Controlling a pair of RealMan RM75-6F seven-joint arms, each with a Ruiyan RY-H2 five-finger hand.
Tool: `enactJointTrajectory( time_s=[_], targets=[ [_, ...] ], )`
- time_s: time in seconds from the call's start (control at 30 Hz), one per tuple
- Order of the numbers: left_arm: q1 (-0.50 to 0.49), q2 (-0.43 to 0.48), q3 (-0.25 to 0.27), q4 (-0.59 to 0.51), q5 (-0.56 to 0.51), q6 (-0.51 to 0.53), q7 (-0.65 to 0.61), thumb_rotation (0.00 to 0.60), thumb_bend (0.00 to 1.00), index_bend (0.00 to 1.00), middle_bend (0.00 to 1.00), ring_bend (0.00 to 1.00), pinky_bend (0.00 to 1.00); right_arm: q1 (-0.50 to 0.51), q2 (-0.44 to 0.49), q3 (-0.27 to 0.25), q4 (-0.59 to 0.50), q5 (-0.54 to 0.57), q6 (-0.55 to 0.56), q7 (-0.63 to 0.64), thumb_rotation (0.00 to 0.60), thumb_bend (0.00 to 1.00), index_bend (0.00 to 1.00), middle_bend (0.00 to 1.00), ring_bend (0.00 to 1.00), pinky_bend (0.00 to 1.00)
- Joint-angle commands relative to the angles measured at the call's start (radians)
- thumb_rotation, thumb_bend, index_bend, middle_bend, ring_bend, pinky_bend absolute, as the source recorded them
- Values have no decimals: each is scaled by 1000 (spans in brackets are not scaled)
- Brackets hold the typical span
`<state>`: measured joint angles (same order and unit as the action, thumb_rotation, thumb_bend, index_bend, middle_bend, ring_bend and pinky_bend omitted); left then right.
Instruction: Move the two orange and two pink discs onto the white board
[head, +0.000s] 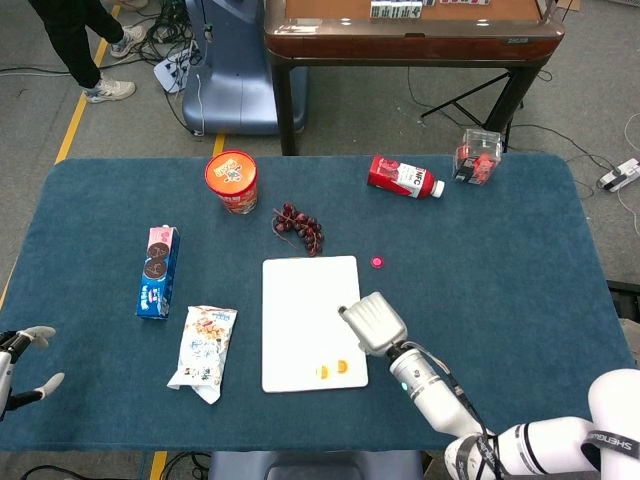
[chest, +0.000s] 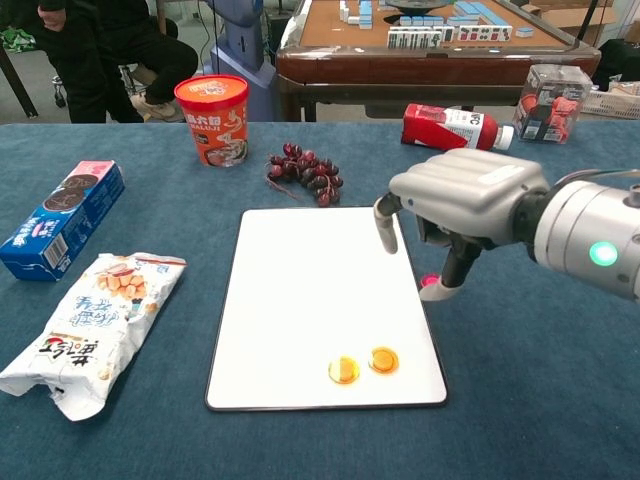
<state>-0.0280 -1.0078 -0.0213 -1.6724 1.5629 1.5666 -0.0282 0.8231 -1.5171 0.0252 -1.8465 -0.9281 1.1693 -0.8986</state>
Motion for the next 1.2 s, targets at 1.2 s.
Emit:
enactJointTrajectory(
  time_s=[1.2],
  targets=[
    [2, 3, -1, -1, -1, 5, -6, 600, 73, 423, 469, 376, 561, -5, -56, 38, 209, 193, -85, 48, 600, 98, 426, 1000, 1000, 1000]
  ],
)
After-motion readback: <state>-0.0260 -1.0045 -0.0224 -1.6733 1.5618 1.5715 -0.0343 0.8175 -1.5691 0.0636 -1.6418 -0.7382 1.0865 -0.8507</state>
